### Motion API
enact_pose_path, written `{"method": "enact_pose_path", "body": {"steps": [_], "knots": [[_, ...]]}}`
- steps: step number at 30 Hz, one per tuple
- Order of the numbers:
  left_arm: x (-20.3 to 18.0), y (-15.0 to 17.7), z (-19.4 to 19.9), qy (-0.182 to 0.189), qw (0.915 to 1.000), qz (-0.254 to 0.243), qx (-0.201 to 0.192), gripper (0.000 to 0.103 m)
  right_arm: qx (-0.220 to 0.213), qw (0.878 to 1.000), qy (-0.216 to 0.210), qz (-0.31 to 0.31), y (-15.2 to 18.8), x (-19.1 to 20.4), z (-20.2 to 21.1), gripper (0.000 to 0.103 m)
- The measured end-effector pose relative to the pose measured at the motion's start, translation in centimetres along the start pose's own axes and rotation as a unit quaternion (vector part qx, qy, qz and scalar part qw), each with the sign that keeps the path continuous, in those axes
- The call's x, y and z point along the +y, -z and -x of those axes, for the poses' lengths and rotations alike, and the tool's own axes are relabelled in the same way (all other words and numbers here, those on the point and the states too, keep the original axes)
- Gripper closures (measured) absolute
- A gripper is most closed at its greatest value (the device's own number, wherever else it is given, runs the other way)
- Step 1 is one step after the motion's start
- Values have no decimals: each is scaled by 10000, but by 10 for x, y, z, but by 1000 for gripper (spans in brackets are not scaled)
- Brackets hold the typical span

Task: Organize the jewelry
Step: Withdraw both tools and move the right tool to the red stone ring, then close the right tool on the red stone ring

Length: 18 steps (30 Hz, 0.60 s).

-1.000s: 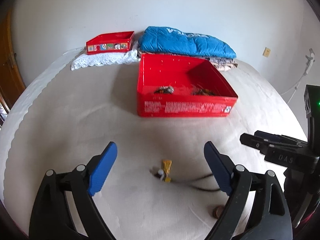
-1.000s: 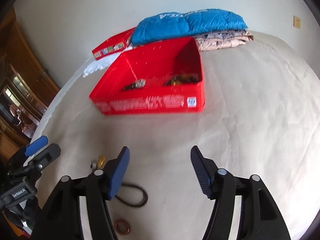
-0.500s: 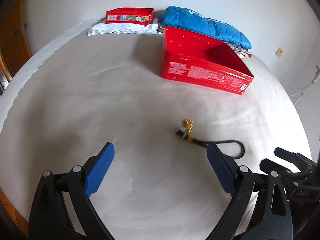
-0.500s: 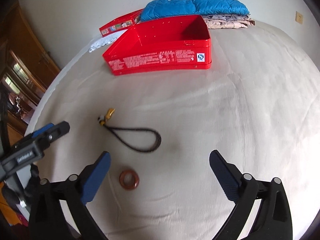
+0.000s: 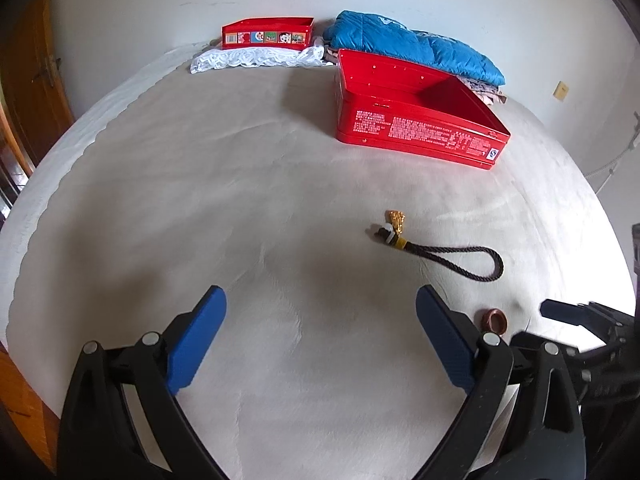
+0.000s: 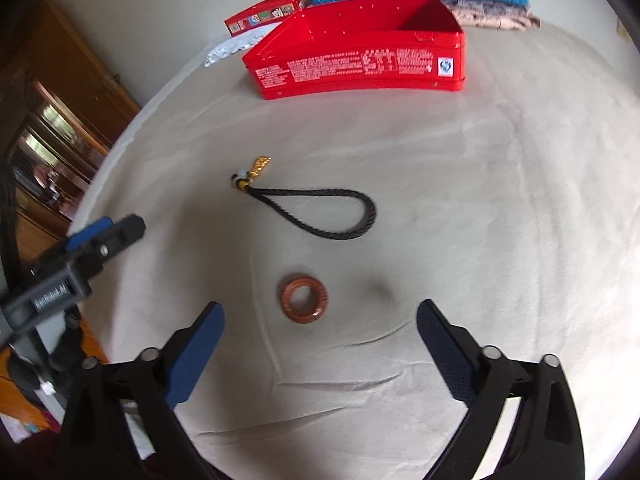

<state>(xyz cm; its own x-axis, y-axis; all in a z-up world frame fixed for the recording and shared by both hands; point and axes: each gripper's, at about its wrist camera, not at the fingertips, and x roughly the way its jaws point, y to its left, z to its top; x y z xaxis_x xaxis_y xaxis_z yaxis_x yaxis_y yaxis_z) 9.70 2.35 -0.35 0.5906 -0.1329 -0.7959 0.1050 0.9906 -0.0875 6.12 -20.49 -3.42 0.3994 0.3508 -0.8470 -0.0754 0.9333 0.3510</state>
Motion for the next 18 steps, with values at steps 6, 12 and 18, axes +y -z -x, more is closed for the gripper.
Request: {"method": "enact_pose_path", "body": {"steps": [6, 12, 18], "knots": [[1, 3, 2, -46, 9999, -92, 32, 8, 194, 9997, 91, 62, -1, 6, -13, 32], [2, 4, 0, -8, 9999, -92, 94, 8, 234, 9989, 275, 283, -2, 19, -18, 47], [7, 4, -3, 31, 9999, 10, 149, 8, 235, 9965, 586, 547, -2, 33, -27, 60]]}}
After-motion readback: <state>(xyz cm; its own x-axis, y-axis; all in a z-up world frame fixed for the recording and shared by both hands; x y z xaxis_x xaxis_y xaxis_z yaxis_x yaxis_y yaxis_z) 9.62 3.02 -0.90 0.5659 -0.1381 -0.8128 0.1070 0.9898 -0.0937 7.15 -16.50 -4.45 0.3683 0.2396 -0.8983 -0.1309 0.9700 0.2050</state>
